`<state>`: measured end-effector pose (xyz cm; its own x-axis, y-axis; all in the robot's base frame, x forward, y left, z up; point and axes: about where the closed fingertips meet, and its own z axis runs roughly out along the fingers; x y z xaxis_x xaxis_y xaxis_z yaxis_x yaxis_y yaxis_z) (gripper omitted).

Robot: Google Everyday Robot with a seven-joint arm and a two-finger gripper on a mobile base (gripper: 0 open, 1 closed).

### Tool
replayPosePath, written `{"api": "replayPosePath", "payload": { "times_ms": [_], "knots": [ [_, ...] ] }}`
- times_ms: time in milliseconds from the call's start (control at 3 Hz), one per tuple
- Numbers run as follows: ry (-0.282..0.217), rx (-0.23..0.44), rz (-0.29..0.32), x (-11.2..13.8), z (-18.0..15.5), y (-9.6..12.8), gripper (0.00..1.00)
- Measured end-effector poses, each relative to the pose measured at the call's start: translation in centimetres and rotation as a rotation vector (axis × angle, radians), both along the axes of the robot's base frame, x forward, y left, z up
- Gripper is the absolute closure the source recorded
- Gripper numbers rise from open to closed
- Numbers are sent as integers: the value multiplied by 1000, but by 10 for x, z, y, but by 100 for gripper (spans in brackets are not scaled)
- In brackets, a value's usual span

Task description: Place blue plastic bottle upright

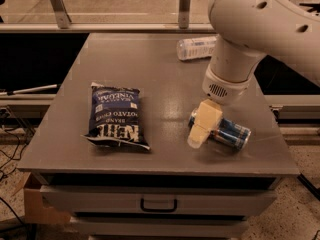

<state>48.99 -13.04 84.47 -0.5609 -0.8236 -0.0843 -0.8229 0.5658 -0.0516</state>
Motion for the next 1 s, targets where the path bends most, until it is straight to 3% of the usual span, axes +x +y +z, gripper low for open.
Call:
{"api": "replayPosePath", "payload": {
  "times_ms": [333, 667, 1000],
  "knots": [
    [37, 26, 3, -2, -10, 6, 31],
    [51, 35, 3, -2, -13, 8, 54],
    [36, 56, 12, 2, -7, 13, 78]
  ]
}}
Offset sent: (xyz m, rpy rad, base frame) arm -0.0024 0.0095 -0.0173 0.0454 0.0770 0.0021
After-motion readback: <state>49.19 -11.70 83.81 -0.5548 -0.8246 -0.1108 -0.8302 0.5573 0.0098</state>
